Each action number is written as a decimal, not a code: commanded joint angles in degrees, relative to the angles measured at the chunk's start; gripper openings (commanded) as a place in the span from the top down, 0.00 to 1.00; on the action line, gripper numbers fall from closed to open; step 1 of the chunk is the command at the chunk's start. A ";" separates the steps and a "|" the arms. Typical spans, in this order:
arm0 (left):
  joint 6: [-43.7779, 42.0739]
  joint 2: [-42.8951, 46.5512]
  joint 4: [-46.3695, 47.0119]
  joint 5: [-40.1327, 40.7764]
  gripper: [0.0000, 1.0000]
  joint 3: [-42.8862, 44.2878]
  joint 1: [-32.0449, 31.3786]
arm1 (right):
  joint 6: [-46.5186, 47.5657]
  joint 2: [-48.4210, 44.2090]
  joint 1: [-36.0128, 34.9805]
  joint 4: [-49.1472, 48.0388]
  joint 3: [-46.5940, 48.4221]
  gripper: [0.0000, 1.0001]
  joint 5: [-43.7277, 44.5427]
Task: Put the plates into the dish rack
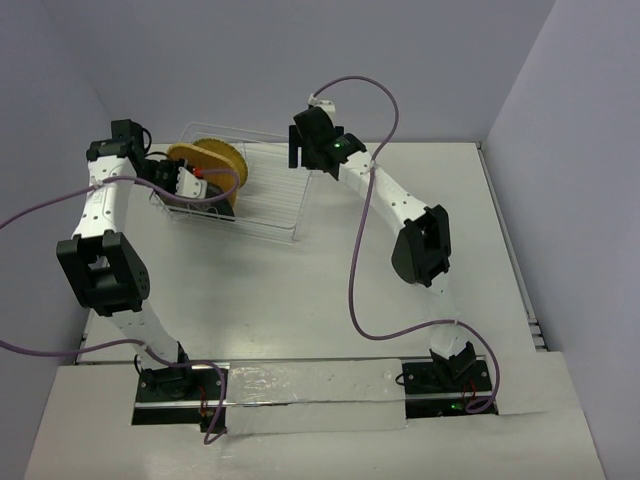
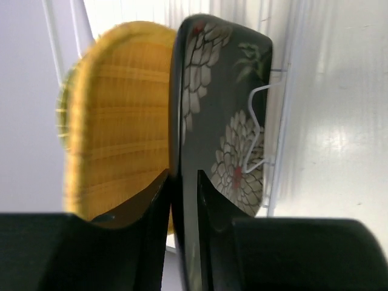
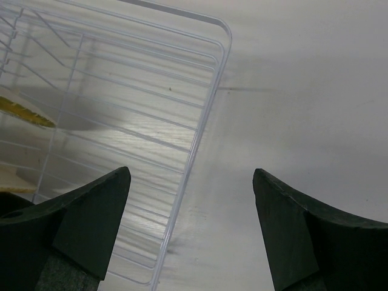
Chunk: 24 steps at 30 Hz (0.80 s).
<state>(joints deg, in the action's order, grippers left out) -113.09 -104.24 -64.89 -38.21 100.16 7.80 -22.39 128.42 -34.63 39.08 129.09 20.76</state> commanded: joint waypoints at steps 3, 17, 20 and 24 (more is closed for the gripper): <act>-28.63 0.35 4.04 -4.22 0.61 3.37 -0.70 | 1.03 -4.85 -0.35 -2.70 -0.77 0.11 2.35; -5.14 8.09 12.29 -18.63 0.17 6.90 -0.97 | 1.69 -8.85 -0.21 -4.17 -4.91 0.08 5.84; 12.38 13.13 24.67 -24.46 0.04 2.66 -0.94 | -0.31 -11.74 0.52 -5.25 -9.48 0.05 7.85; 71.63 21.79 62.91 -29.24 0.01 -9.06 -0.86 | -5.22 -17.97 3.44 -8.96 -20.15 0.04 8.58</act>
<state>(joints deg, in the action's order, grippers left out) -95.52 -91.59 -38.93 -56.33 98.26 7.18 -22.64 119.09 -34.27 35.44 116.52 25.70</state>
